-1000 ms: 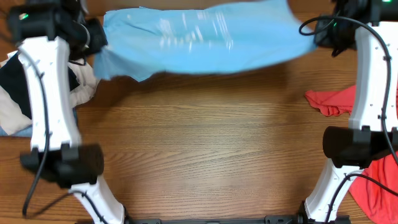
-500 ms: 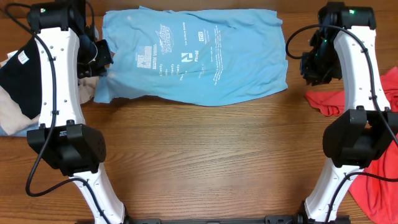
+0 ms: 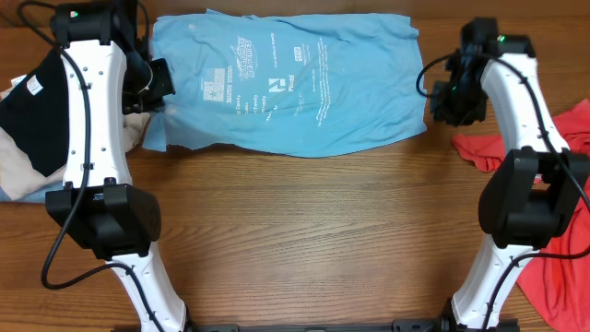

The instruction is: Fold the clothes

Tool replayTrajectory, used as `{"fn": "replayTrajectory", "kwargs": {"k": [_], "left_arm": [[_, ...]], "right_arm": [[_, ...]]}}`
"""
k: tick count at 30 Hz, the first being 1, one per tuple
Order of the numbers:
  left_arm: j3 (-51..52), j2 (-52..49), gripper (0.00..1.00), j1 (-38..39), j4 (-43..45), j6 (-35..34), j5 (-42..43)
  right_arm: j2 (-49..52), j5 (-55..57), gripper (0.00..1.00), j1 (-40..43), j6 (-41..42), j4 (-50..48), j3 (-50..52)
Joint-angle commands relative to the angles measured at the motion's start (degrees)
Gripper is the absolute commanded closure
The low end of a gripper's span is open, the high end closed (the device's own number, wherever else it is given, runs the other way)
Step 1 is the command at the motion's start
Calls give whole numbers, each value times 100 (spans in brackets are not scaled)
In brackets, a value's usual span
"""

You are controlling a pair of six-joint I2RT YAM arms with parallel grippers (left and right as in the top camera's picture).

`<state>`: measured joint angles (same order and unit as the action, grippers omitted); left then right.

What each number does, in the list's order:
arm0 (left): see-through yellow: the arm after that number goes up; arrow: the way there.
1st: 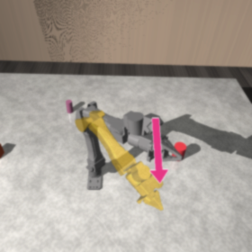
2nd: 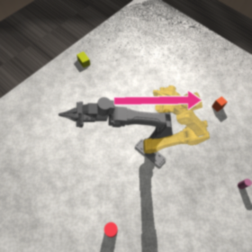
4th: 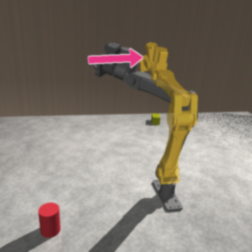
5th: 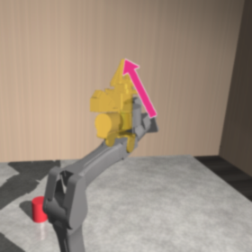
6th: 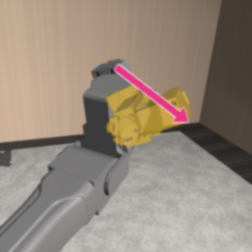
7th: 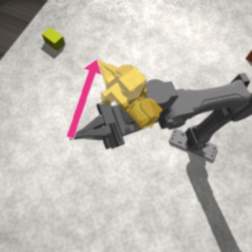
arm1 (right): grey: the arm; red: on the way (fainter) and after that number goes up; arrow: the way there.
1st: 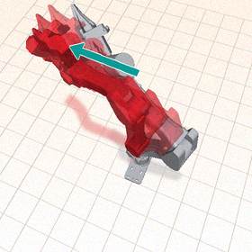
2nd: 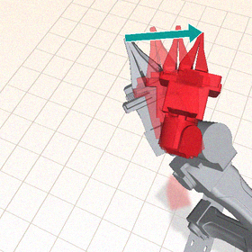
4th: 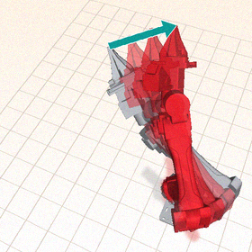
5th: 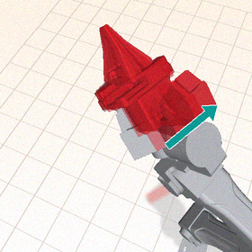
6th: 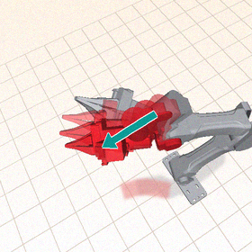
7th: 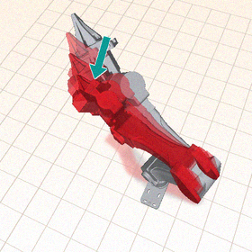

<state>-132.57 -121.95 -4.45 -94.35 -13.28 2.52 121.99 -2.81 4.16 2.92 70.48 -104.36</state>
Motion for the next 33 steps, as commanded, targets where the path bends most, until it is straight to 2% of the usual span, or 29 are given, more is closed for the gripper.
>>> {"fn": "replayTrajectory", "kwargs": {"k": [1,7,13,15,16,23,33], "left_arm": [[-68,111,96,52,31,107,-61],[-68,111,96,72,57,107,-63],[-68,111,96,72,63,105,-66],[-68,111,96,72,79,107,-66],[-68,109,96,72,87,105,-63],[-68,109,96,72,101,105,-63],[-68,109,96,72,140,105,-66]], "right_arm": [[-98,-431,70,46,-20,-597,619],[-98,-1047,61,46,-17,-1829,1408],[-50,-1078,58,46,-17,-2199,1655],[-46,-1071,50,46,-17,-2286,1722],[-46,-1032,49,46,-15,-2334,1762],[-46,-546,49,46,177,-2459,1862],[-46,-1401,53,17,175,-2697,1864]]}}
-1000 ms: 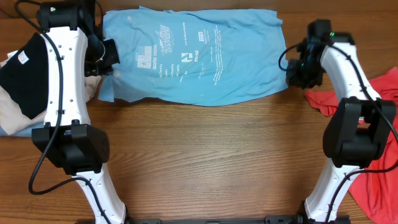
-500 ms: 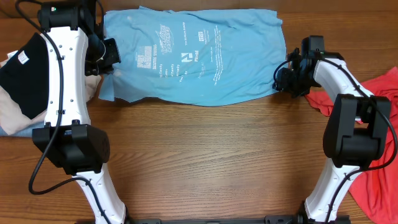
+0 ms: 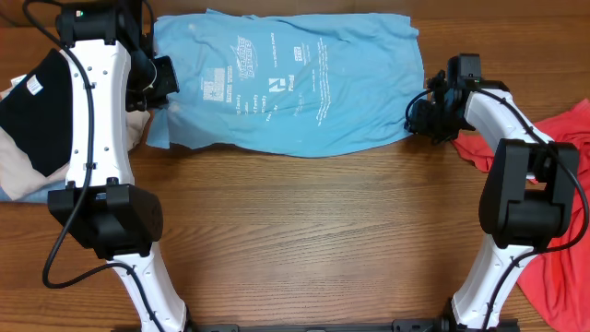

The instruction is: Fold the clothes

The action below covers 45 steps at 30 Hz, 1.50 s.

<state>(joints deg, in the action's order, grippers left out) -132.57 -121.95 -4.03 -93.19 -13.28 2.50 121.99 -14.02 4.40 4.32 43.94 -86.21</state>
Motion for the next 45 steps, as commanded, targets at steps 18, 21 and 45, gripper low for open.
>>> {"fn": "replayTrajectory", "kwargs": {"k": [18,21,45], "left_arm": [[-68,111,96,31,24,107,-111],[-68,109,96,31,24,107,-120],[-68,109,96,31,33,105,-120]], "right_arm": [[-46,-212,85,15,39,-83,48],[-48,-138,80,17,37,31,24],[-81,153,79,17,37,214,-356]]}}
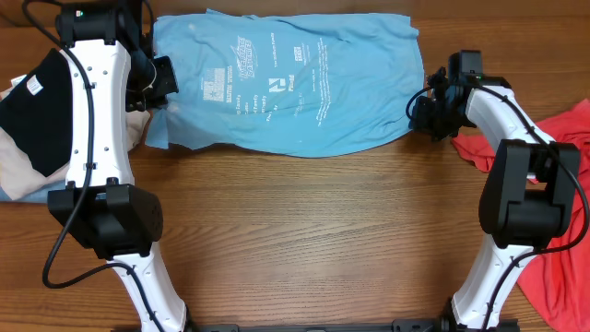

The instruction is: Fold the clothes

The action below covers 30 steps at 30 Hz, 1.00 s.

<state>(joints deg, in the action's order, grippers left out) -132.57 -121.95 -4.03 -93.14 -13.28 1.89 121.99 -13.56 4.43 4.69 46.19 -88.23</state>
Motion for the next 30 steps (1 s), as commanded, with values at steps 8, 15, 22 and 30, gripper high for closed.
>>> {"fn": "replayTrajectory", "kwargs": {"k": [8,15,22,30], "left_arm": [[-68,109,96,31,46,105,-59],[-68,111,96,31,61,107,-63],[-68,111,96,31,13,105,-446],[-72,216,96,20,22,83,-743]], "right_arm": [[-85,103,79,15,0,-63,-188],[-103,101,96,15,2,28,-461],[-372,562,96,22,0,1314,-1185],[-813,1891,96,22,-7,3174,-1858]]}}
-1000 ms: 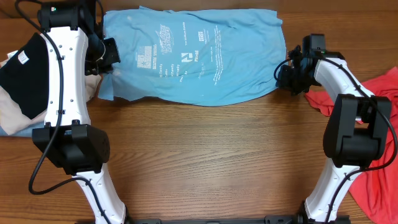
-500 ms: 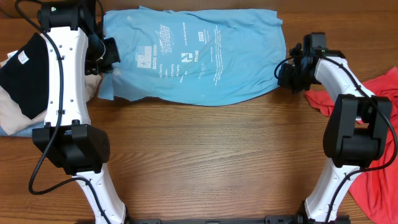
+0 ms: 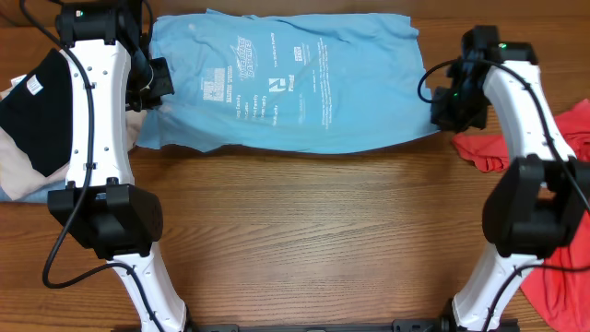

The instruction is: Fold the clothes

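A light blue T-shirt [image 3: 295, 88] with white print lies spread across the far half of the wooden table [image 3: 313, 240]. Its lower edge runs almost straight from left to right. My left gripper [image 3: 150, 90] sits at the shirt's left edge and looks shut on the cloth there. At the shirt's lower right corner my right gripper [image 3: 444, 118] is shut on the fabric, which is drawn out toward it. The fingertips of both are partly hidden by the wrists.
A pile of black, beige and pale clothes [image 3: 28, 111] lies at the left edge behind the left arm. A red garment [image 3: 564, 138] is heaped at the right edge and trails down toward the front right corner.
My right gripper has moved right and a little away from me with the shirt's lower right corner. The lower hem is now pulled straight. The left gripper and left corner shifted slightly left.
First my right gripper hung beside the shirt's right edge while the left one sat at the left edge. Then the right gripper was down at the lower right corner and stayed there. Now that corner is drawn out to the right and the hem is taut.
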Tool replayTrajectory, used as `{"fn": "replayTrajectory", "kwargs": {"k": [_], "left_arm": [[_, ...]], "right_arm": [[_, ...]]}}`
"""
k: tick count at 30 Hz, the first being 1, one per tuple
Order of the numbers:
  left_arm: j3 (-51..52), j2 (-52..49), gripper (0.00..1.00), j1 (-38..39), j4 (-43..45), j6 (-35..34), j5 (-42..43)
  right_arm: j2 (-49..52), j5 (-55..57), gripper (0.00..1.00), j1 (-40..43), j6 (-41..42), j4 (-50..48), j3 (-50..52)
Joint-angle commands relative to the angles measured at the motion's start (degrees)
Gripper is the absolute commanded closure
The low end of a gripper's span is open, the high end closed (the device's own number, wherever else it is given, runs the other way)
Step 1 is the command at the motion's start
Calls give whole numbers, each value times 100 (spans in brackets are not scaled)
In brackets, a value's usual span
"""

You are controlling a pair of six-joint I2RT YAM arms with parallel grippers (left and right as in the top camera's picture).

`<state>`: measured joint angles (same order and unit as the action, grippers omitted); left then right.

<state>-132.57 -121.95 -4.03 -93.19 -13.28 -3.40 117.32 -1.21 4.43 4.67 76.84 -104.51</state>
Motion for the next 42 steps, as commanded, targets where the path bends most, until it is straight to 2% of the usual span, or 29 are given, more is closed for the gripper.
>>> {"fn": "replayTrajectory", "kwargs": {"k": [1,10,21,33,42], "left_arm": [[-72,245,96,20,26,85,-216],[-72,466,96,20,-367,-55,-225],[59,551,96,31,-365,-109,-44],[2361,1757,96,31,-363,-544,-726],[3646,2575,96,31,-249,-903,-754]], "right_arm": [[-348,647,96,22,-20,192,-229],[-343,656,96,22,-13,1172,-229],[-396,627,96,22,155,2024,-229],[-1287,498,96,22,267,2024,221],[-1897,468,96,22,439,1823,1408]]}}
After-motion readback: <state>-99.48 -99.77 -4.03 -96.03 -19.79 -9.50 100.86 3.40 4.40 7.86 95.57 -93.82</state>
